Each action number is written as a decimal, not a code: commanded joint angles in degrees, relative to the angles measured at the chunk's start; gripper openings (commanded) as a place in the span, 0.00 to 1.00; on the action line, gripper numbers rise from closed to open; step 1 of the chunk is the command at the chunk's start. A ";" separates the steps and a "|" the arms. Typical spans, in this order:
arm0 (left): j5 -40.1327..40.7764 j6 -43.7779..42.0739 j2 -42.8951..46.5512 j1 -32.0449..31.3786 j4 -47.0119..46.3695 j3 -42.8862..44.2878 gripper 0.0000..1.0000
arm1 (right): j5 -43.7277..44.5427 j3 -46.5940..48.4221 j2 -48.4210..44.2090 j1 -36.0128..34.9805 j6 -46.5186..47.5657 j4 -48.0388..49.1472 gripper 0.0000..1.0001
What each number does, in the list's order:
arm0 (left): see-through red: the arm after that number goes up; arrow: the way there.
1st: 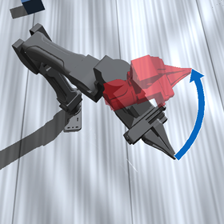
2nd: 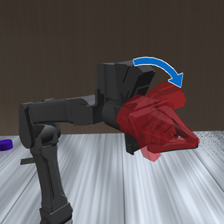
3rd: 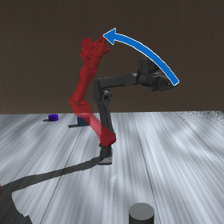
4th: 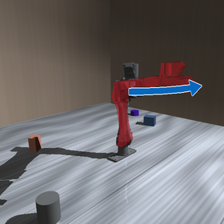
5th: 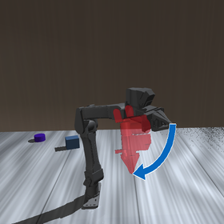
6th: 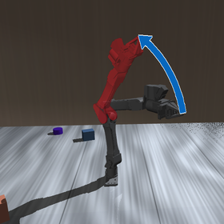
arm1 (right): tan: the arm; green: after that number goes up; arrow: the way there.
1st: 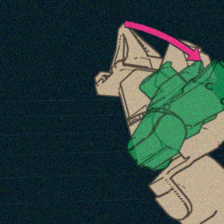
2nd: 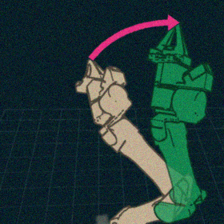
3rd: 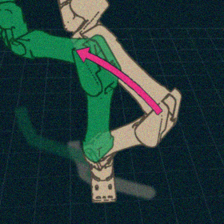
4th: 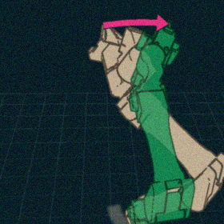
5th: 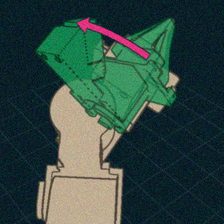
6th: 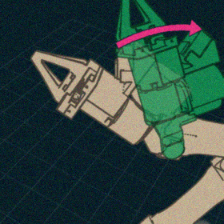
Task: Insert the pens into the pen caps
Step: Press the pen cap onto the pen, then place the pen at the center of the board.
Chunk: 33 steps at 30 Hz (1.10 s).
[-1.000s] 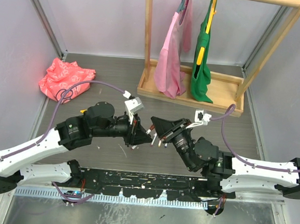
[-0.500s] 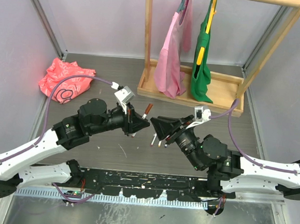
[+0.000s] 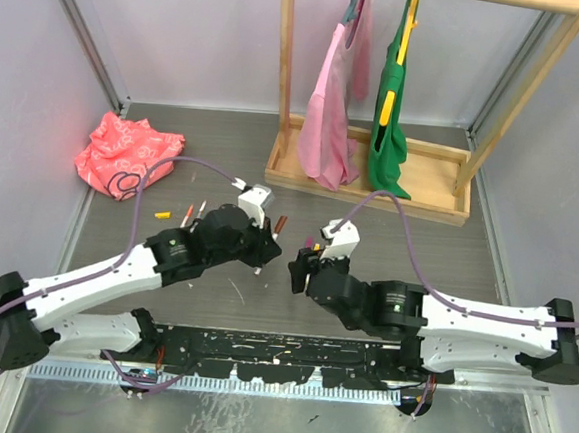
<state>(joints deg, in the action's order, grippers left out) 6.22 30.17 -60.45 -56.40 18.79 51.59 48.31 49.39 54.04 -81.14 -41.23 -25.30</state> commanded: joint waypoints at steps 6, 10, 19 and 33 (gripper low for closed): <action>5.21 4.58 -8.95 0.38 -1.29 -0.42 0.00 | -14.65 -9.22 -2.42 12.30 -5.89 -0.66 0.71; 5.29 5.17 -14.84 1.44 -1.79 0.68 0.00 | -20.84 -14.82 -6.58 18.69 -7.23 1.04 0.77; 3.63 5.29 -30.39 3.51 -6.05 4.89 0.00 | -22.11 -23.90 -19.26 21.12 -14.02 -0.35 0.87; 2.49 4.05 -43.36 4.02 -5.10 12.94 0.05 | -22.24 -25.92 -27.05 21.11 -16.26 -5.67 0.91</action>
<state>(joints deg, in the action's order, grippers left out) 9.06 35.05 -102.56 -52.75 15.90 61.56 26.24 23.24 26.89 -60.23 -56.53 -30.79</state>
